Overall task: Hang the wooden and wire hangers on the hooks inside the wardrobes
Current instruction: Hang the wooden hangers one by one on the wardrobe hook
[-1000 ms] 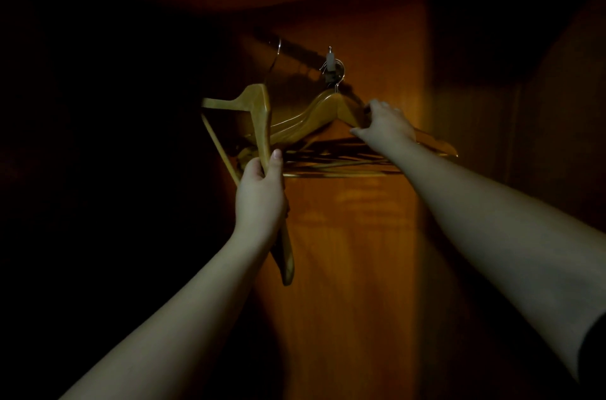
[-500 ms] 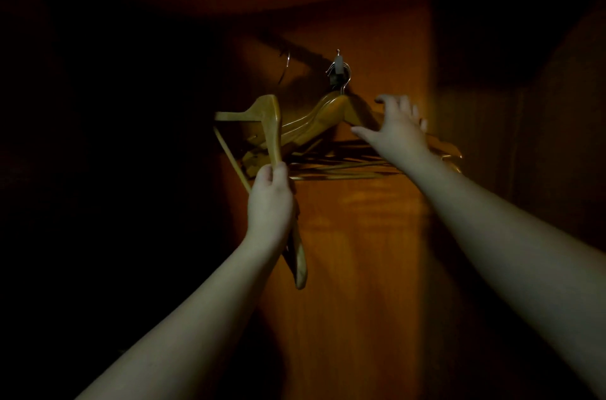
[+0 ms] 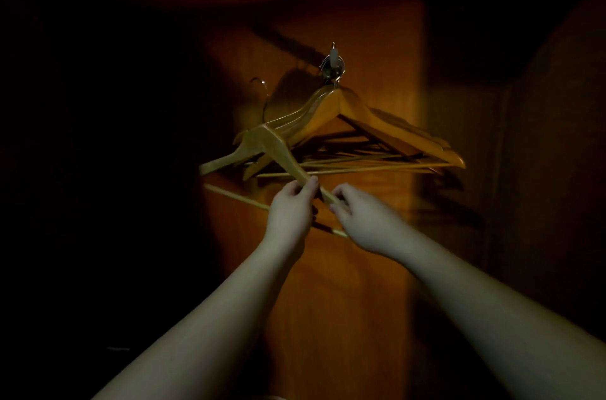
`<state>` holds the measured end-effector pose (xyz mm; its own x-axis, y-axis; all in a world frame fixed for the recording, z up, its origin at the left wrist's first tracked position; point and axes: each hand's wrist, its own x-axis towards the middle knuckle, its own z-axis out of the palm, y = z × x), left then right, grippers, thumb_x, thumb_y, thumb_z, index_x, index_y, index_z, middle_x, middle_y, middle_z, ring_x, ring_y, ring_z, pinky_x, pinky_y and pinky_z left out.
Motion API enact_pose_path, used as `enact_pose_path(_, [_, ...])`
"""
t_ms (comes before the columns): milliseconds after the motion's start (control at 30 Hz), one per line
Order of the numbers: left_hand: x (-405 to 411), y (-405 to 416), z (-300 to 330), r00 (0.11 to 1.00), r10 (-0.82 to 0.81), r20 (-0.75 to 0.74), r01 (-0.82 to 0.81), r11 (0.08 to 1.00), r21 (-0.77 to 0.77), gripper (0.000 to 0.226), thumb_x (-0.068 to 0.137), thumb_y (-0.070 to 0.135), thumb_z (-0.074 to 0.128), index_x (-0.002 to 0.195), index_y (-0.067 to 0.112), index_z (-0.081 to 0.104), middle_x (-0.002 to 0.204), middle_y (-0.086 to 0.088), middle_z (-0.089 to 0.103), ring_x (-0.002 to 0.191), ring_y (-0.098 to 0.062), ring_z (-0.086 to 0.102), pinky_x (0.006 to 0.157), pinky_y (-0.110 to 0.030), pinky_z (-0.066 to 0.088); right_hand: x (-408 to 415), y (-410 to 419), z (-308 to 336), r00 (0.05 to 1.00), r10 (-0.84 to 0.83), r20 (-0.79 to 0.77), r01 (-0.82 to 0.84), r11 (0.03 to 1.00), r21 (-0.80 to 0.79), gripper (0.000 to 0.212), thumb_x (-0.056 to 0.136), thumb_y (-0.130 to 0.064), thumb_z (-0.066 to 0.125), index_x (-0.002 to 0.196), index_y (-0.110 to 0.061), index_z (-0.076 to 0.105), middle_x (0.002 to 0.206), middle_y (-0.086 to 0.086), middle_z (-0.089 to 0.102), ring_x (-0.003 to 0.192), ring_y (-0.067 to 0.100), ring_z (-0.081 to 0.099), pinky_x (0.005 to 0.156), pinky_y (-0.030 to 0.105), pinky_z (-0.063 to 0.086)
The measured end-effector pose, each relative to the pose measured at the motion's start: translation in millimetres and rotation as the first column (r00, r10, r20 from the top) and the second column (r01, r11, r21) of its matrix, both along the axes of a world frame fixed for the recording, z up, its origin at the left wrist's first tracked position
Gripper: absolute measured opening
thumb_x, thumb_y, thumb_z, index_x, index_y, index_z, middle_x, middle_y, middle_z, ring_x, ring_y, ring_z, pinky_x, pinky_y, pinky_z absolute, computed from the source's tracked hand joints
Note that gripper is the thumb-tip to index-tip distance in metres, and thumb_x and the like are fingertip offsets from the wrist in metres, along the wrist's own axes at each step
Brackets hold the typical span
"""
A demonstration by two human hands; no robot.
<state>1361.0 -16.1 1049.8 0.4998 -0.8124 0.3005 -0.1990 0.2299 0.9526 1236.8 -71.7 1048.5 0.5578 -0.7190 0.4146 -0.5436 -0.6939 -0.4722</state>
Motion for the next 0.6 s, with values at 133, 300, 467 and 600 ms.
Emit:
enact_pose_path(133, [-3.4, 6.0, 10.2, 0.986, 0.004, 0.167, -0.003, 1.000, -0.003, 0.032, 0.102, 0.040, 0.044, 0.096, 0.020, 0.069, 0.091, -0.003, 0.071, 0.068, -0.016, 0.060, 0.070, -0.040, 0.054, -18.0, -2.7, 1.9, 0.993, -0.101, 0.066, 0.110, 0.983, -0.149, 0.024, 0.101, -0.041, 0.043, 0.117, -0.027, 0.052, 0.101, -0.013, 0.050, 0.079, 0.011, 0.054, 0.065, 0.035, 0.049])
enact_pose_path(300, [14.7, 22.2, 24.6, 0.850, 0.298, 0.435, -0.169, 0.935, -0.311, 0.023, 0.100, 0.033, 0.047, 0.087, 0.025, 0.064, 0.082, -0.001, 0.063, 0.071, -0.011, 0.058, 0.068, -0.035, 0.051, -61.4, -21.2, 18.8, 0.978, -0.099, 0.186, 0.113, 0.991, -0.067, 0.016, 0.098, -0.041, 0.050, 0.107, -0.030, 0.057, 0.080, -0.009, 0.056, 0.071, 0.009, 0.053, 0.056, 0.030, 0.039])
enact_pose_path(467, [52.0, 17.0, 52.3, 0.495, 0.640, 0.588, -0.361, 0.767, -0.530, 0.032, 0.098, 0.029, 0.051, 0.123, 0.010, 0.058, 0.121, -0.005, 0.054, 0.115, -0.019, 0.047, 0.100, -0.038, 0.038, -107.1, -44.6, 31.8, 0.944, -0.075, 0.320, 0.086, 0.996, -0.019, 0.011, 0.097, -0.037, 0.053, 0.101, -0.032, 0.062, 0.087, 0.000, 0.063, 0.075, 0.012, 0.056, 0.067, 0.030, 0.042])
enact_pose_path(600, [63.2, -2.4, 74.0, 0.375, 0.522, 0.766, -0.402, 0.836, -0.373, 0.045, 0.100, 0.045, 0.044, 0.134, 0.017, 0.054, 0.129, -0.001, 0.058, 0.121, -0.020, 0.051, 0.106, -0.042, 0.034, -124.5, -57.6, 42.3, 0.937, -0.059, 0.345, 0.070, 0.997, -0.021, 0.014, 0.097, -0.033, 0.054, 0.102, -0.025, 0.065, 0.085, 0.000, 0.063, 0.074, 0.012, 0.056, 0.066, 0.024, 0.040])
